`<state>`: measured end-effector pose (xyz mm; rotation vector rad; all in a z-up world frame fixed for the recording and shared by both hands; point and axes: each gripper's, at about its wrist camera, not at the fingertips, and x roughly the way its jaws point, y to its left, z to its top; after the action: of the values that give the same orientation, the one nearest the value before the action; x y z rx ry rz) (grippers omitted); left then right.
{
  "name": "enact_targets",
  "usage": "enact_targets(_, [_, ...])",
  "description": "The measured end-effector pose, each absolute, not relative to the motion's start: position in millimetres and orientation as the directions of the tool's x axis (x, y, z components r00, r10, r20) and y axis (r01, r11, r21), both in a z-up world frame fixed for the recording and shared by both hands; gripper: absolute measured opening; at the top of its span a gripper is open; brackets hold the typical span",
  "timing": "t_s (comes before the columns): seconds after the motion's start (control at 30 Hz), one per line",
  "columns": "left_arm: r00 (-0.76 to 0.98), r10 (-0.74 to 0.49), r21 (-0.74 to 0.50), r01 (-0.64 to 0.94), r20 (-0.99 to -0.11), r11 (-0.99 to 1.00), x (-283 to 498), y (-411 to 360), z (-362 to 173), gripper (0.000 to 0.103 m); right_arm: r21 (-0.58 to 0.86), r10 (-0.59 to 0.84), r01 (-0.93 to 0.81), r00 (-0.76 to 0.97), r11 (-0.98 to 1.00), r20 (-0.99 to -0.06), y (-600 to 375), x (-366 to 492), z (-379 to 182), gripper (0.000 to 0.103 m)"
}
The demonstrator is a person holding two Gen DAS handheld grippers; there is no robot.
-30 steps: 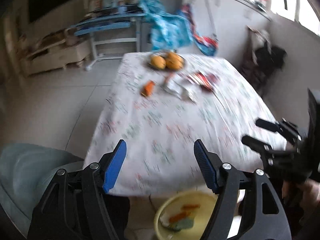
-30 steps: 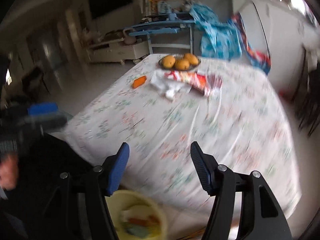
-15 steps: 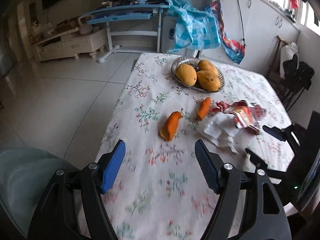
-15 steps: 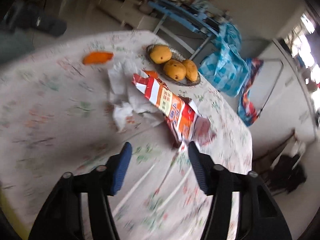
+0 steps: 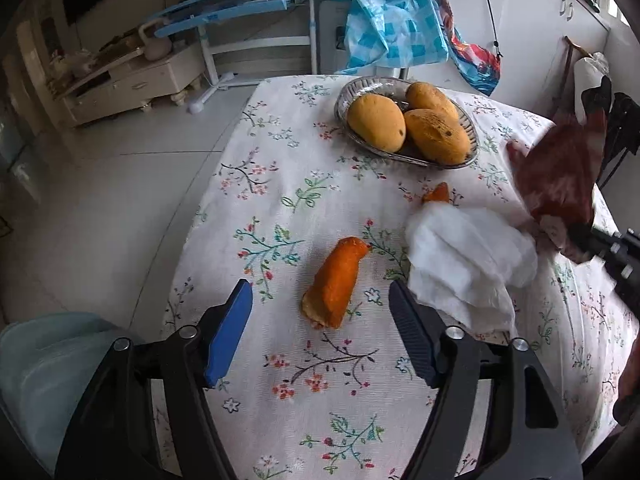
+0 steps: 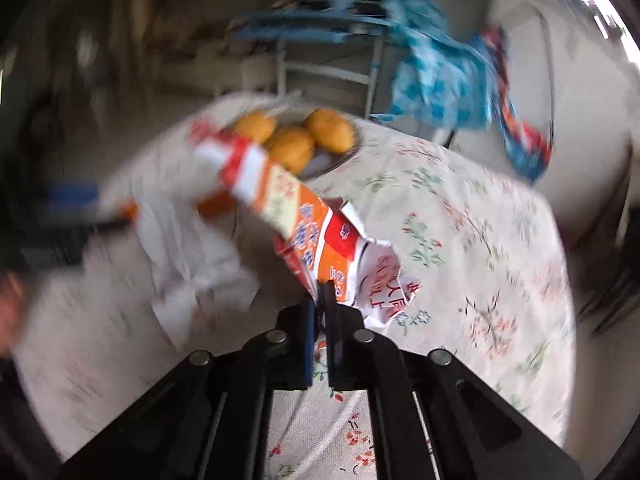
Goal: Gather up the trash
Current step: 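Grasp the red-and-white snack wrapper with right gripper while left grasps an orange piece, then lift the wrapper and orange piece and carry both toward the yellow bucket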
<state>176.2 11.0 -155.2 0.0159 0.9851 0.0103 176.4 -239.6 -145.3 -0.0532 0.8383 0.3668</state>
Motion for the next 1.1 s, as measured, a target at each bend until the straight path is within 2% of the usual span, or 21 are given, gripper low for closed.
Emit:
enact_targets(0.1, [0.536,-0.022,-0.020,0.009,-0.844,1.000,177.6,10.8,-159.7,0.051,0.252,0.389,-0.302,0.601,0.919,-0.698,-255.5,168.9,-135.4,0.002])
enact_targets(0.17, [0.526,-0.048,-0.046,0.017,-0.849,0.999,178.2,9.9,-161.4,0.026,0.352,0.454,-0.287,0.590,0.891,-0.668,-262.8,156.8,-130.2,0.002])
enact_targets(0.2, [0.520,-0.068,-0.065,0.024,-0.851,0.998,177.8,9.8,-162.4,0.019,0.387,0.479,-0.284,0.582,0.877,-0.657,-263.1,151.8,-127.9,0.002])
enact_targets(0.5, [0.535,-0.159,-0.145,0.068,-0.830,0.987,154.2,17.7,-149.2,0.015,0.612,0.614,-0.205,0.524,0.764,-0.590,-282.4,117.0,-135.0,0.002])
enact_targets(0.63, [0.520,-0.172,-0.175,0.044,-0.836,0.984,153.7,23.8,-150.2,0.016,0.583,0.591,-0.194,0.499,0.789,-0.634,-278.1,114.0,-141.5,0.003])
enact_targets(0.7, [0.511,-0.173,-0.182,0.033,-0.842,0.983,154.9,27.0,-153.0,0.016,0.568,0.576,-0.185,0.489,0.802,-0.655,-274.6,116.5,-145.5,0.006])
enact_targets(0.8, [0.503,-0.140,-0.143,0.032,-0.853,0.989,156.0,24.9,-158.2,0.030,0.571,0.568,-0.160,0.490,0.805,-0.662,-279.5,118.2,-152.7,0.009])
enact_targets(0.87, [0.517,-0.092,-0.090,0.029,-0.851,0.995,157.3,20.1,-159.5,0.041,0.567,0.556,-0.147,0.500,0.810,-0.664,-281.4,118.5,-155.3,0.025])
enact_targets(0.9, [0.522,-0.078,-0.073,0.030,-0.849,0.997,158.3,19.5,-158.6,0.041,0.562,0.548,-0.143,0.505,0.815,-0.667,-281.3,118.8,-156.7,0.027])
enact_targets(1.03, [0.527,-0.052,-0.035,0.043,-0.848,0.998,161.3,12.3,-162.0,0.040,0.537,0.527,-0.151,0.527,0.830,-0.667,-280.1,118.6,-156.9,0.027])
enact_targets(1.07, [0.522,-0.056,-0.033,0.054,-0.851,0.998,161.2,9.3,-164.0,0.028,0.527,0.519,-0.154,0.535,0.836,-0.667,-279.5,118.7,-155.7,0.025])
enact_targets(1.1, [0.515,-0.062,-0.035,0.062,-0.855,0.997,161.6,7.6,-165.6,0.023,0.527,0.518,-0.156,0.541,0.836,-0.662,-279.6,118.5,-154.9,0.024])
